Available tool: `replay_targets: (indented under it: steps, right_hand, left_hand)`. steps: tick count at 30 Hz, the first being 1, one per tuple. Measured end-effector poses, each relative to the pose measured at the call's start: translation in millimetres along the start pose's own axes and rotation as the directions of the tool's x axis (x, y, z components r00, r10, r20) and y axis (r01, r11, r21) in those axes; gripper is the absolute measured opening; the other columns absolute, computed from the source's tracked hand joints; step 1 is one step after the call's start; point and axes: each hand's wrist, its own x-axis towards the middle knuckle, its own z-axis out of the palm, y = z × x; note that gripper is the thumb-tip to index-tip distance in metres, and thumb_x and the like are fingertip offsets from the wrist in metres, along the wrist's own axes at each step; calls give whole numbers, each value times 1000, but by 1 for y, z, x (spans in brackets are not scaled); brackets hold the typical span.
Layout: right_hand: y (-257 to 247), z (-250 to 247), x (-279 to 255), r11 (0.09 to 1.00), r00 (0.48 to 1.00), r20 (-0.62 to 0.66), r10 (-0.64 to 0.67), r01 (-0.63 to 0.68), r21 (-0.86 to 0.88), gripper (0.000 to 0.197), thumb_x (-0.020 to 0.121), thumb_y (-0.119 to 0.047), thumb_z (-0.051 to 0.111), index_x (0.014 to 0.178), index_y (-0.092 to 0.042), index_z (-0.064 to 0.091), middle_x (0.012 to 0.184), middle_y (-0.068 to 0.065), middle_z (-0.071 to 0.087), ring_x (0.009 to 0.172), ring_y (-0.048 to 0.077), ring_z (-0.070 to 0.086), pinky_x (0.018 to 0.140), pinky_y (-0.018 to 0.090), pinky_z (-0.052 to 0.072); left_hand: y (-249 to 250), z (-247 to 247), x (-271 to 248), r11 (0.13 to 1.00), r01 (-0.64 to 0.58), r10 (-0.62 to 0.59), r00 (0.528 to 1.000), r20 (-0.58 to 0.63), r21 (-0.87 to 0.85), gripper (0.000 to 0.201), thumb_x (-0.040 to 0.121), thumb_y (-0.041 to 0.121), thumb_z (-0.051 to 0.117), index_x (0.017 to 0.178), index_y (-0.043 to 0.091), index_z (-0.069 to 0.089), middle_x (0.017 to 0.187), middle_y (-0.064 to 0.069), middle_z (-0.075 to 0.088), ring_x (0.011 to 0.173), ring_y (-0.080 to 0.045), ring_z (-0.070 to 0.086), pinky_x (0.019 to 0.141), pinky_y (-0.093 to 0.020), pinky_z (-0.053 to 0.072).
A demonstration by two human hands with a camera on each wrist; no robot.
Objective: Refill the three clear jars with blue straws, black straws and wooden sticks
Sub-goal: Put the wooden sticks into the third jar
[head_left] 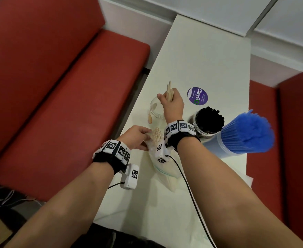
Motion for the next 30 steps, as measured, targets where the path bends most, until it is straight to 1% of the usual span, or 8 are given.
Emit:
replay_targets:
  steps: [2,6,10,15,19,23,27,30]
  right_hand:
    - [1,-6,-2,1000,1000,-10,-23,23,6,16,86,-18,73,85,-11,58,81,13,65,76,25,62,70,28,48]
    - [4,-17,-11,996,996,9,-93,93,12,10,87,-11,72,86,-15,63,75,-4,63,68,-2,56,65,9,41]
    - [3,-27,-19,973,968,211,-140,174,-154,11,95,-14,65,103,-14,72,105,-3,72,98,9,64,89,24,46]
    - [-4,-40,-32,951,953,198,-229,262,-164,26,98,-21,59,122,-24,69,134,-2,64,141,10,42,98,14,32]
    - [-15,-57,-48,948,948,-31,-316,314,-51,20,95,-17,55,106,-22,71,100,-12,72,96,3,65,86,20,52]
    - [-7,-73,-75,993,980,195,-43,63,-100,19,93,-9,49,86,-19,63,74,6,65,61,19,61,62,32,55]
    - [6,-85,-103,800,792,461,400,-56,-597,16,96,-4,50,92,-3,65,86,16,72,73,30,70,82,45,62]
    - [14,-90,-120,664,771,450,450,47,-746,19,92,-7,61,105,4,70,104,19,74,94,31,71,91,45,59]
  left_hand:
    - [-1,0,0,1000,-9,9,1000,6,-5,34,100,-5,47,132,-3,58,117,-29,66,101,-38,69,92,-53,57]
    - [-3,-2,-3,1000,-24,24,1000,0,5,34,100,-3,51,133,-3,58,109,-21,66,80,-26,69,78,-40,63]
    - [-5,-3,-7,1000,-27,27,1000,5,-1,34,99,-1,54,133,-1,58,120,-29,66,90,-32,69,77,-39,63]
    - [-10,-2,-13,999,-28,29,1000,6,-34,27,99,-3,53,123,-1,66,102,-19,73,77,-25,75,71,-36,63]
    - [-12,0,-20,999,-28,27,1000,-6,-33,29,99,-2,53,124,2,65,110,-23,71,80,-28,74,74,-38,63]
    - [-17,7,-28,998,-47,46,998,-43,-32,28,99,-5,51,121,3,66,94,-15,72,68,-22,74,63,-33,62]
    - [-25,16,-35,996,-85,82,992,-100,-24,33,98,-8,47,126,1,64,106,-23,67,81,-28,69,64,-32,62]
    - [-30,21,-39,994,-101,97,987,-125,-29,37,99,-7,45,133,1,60,118,-26,65,96,-35,66,79,-40,59]
